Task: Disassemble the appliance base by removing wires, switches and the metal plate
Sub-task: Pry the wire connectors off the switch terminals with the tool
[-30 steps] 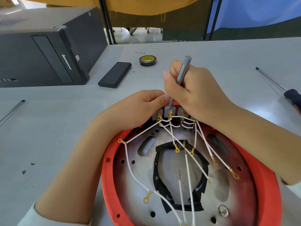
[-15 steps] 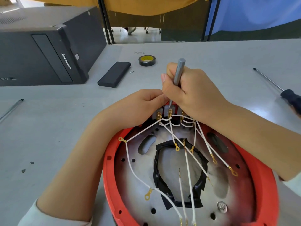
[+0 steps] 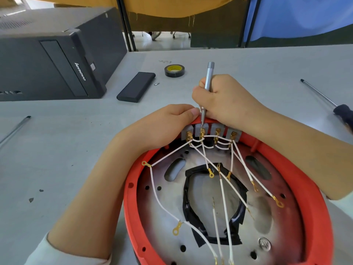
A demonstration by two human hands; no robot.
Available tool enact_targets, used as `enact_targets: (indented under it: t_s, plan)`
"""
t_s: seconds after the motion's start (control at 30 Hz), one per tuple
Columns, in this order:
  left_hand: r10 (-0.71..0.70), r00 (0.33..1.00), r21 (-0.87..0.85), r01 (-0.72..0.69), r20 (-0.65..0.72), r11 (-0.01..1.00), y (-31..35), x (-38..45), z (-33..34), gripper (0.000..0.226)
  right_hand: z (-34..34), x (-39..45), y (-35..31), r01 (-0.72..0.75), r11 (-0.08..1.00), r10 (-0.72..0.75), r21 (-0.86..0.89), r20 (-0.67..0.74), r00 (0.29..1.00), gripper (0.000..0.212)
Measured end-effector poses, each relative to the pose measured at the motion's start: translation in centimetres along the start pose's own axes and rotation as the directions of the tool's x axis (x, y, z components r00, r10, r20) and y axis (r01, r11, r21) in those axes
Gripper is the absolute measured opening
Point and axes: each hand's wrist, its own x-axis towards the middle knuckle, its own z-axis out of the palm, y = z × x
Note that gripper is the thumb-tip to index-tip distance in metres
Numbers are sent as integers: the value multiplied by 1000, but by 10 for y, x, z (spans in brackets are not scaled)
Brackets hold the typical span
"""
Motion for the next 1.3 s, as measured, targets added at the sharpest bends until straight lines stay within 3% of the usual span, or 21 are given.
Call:
enact_targets:
  t_s: [0.17, 0.23, 0.8, 0.93, 1.07, 1.3]
  plan:
    - [5, 1000, -9, -5, -1, 1000, -1, -1, 0, 37, -1, -16, -3, 181, 983, -182, -18, -132, 974, 41]
    - [17, 1000, -12, -17, -10, 1000, -1, -2, 0, 35, 0, -19, -4, 221, 973, -228, -63, -126, 966, 41]
    - [30, 999, 55, -29, -17, 998, 0, -3, 0, 43, 1, -24, -7, 309, 915, -342, -257, -94, 935, 38]
    - [31, 999, 57, -29, -32, 998, 0, -3, 1, 38, 1, -21, -7, 281, 946, -299, -161, -99, 949, 38]
    - [11, 1000, 62, -11, -3, 998, 2, -2, 0, 39, 1, -8, -3, 133, 991, -133, -18, -66, 989, 40]
    - [-3, 1000, 74, 3, 2, 997, 2, -1, 0, 42, 0, 1, -1, 38, 999, -37, 24, -13, 999, 40]
